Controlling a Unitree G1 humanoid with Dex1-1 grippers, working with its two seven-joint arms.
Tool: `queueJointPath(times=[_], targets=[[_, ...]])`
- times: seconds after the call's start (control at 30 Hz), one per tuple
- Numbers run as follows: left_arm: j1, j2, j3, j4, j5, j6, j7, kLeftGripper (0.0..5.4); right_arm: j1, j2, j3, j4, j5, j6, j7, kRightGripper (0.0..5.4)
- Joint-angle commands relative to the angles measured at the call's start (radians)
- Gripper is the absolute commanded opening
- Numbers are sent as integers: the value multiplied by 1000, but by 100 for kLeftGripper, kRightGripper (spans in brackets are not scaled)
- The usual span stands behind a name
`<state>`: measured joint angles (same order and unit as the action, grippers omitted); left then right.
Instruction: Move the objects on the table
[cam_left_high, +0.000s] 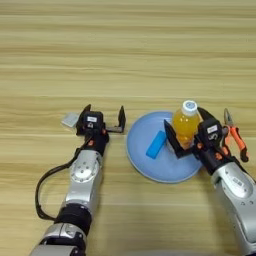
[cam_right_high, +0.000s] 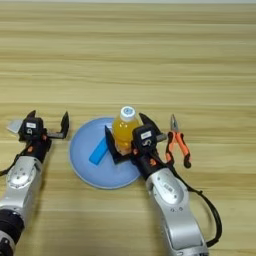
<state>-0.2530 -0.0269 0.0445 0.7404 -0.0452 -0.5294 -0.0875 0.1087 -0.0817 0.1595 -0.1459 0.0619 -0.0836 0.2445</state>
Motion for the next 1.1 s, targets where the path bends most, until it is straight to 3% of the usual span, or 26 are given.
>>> queueJointPath(times=[0.03,0.6,0.97,1.1], targets=[[-8,-1,1,8,4,-6,3,540,-2,5,-4,-42,5,-26,-2,537],[-8,-5,-1,9,7,-10,10,540,9,13,-26,-204,60,-65,-8,537],[-11,-7,-2,14,8,-10,12,540,5,0,-179,-253,117,-92,-61,537],[-12,-7,-1,15,6,-13,11,540,-10,-15,-278,-210,125,-95,-106,537]])
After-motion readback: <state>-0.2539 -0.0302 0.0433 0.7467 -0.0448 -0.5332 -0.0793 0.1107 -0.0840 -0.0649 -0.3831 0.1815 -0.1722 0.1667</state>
